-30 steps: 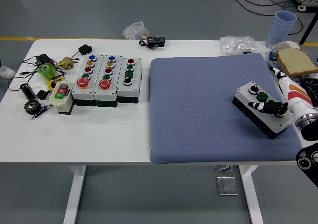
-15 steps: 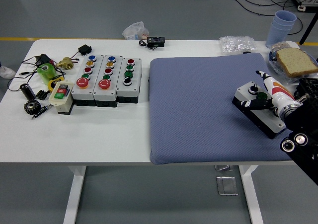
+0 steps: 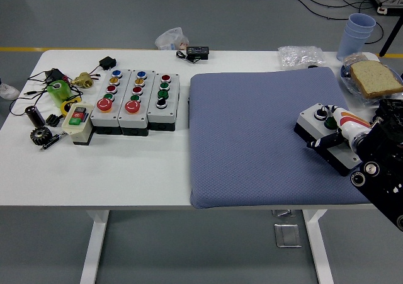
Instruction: Pick up the button,place it on the desk,press the button,press the button
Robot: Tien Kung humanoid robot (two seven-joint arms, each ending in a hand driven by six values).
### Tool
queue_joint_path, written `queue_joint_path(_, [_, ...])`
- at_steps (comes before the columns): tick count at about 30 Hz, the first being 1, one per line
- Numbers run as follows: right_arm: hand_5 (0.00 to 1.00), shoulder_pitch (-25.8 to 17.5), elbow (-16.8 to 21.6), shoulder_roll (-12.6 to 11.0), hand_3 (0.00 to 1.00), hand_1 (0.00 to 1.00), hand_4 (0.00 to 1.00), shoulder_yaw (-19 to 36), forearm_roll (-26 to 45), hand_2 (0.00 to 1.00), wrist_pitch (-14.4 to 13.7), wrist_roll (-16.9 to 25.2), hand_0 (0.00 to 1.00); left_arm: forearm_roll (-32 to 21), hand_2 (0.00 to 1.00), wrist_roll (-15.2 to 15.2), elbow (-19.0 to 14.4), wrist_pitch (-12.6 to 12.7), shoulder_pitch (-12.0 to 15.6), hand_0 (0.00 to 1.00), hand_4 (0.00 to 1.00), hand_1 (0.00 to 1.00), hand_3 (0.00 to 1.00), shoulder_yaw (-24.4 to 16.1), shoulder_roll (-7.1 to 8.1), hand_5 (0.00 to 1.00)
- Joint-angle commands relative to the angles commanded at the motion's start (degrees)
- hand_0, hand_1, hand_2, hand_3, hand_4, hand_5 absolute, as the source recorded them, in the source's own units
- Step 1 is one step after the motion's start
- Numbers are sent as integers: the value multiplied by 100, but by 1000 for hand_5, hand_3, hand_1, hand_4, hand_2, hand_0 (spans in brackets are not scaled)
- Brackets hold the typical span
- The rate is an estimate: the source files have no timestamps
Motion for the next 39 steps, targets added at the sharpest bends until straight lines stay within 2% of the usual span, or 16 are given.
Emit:
queue_joint_path(2, [288, 23, -46, 4, 862, 712, 998, -34, -28, 814, -3, 0, 772, 20, 425, 6, 0, -4, -3, 554, 265, 422, 429, -5, 0, 399])
queue_joint_path(3, [278, 34, -70, 0, 742, 537, 998, -66, -61, 654, -9, 0, 608, 34, 425, 6, 0, -6, -4, 553, 265, 421, 429, -8, 0, 399])
queue_joint_path(8, [278, 76, -112, -16, 742, 537, 998, -155, -144, 654, -18, 0, 608, 32, 425, 6, 0, -8, -2, 553, 265, 421, 429, -6, 0, 399])
queue_joint_path(9, [285, 80, -115, -18, 644, 419, 998, -160, -149, 567, -13, 0, 470, 32, 425, 6, 0, -8, -2, 553, 264, 421, 429, -6, 0, 399])
queue_joint_path(14, [285, 142, -103, -78, 644, 419, 998, -278, -256, 567, 4, 0, 470, 29, 425, 9, 0, -6, -10, 553, 264, 421, 429, -9, 0, 399])
queue_joint_path(15, [284, 149, -71, -105, 541, 312, 984, -304, -318, 496, -35, 0, 255, 24, 424, 8, 0, -5, -11, 552, 264, 421, 429, -7, 0, 401])
queue_joint_path(20, [284, 192, -8, -228, 541, 312, 984, -445, -413, 496, -20, 0, 255, 17, 424, 5, 0, -4, -20, 552, 264, 421, 429, -6, 0, 401])
queue_joint_path(21, [251, 197, -6, -247, 493, 256, 929, -469, -414, 458, -35, 0, 199, 11, 425, 4, 0, -4, -20, 553, 264, 421, 429, -4, 0, 399])
queue_joint_path(26, [251, 230, 74, -404, 493, 256, 929, -673, -474, 458, -358, 0, 199, 15, 425, 8, 0, -2, -31, 553, 264, 421, 429, -16, 0, 399])
queue_joint_path(27, [244, 235, 102, -431, 454, 189, 834, -707, -485, 413, -442, 0, 140, 23, 425, 10, 0, -3, -33, 554, 265, 421, 428, -18, 0, 399])
queue_joint_path(28, [244, 238, 122, -448, 454, 189, 834, -728, -488, 413, -479, 0, 140, 27, 425, 11, 0, -4, -34, 554, 265, 421, 428, -19, 0, 399])
queue_joint_path(32, [244, 267, 335, -604, 454, 189, 834, -909, -543, 413, -766, 0, 140, 31, 425, 17, 0, 0, -37, 554, 265, 421, 428, -29, 0, 399])
queue_joint_path(34, [254, 316, 491, -703, 444, 177, 801, -1049, -581, 404, -858, 30, 130, 51, 425, 22, 0, 2, -38, 553, 265, 421, 428, -43, 0, 399])
queue_joint_path(39, [250, 493, 907, -928, 449, 179, 789, -1446, -527, 405, -855, 368, 137, 41, 425, 23, 0, 3, -47, 554, 264, 421, 428, -34, 0, 399])
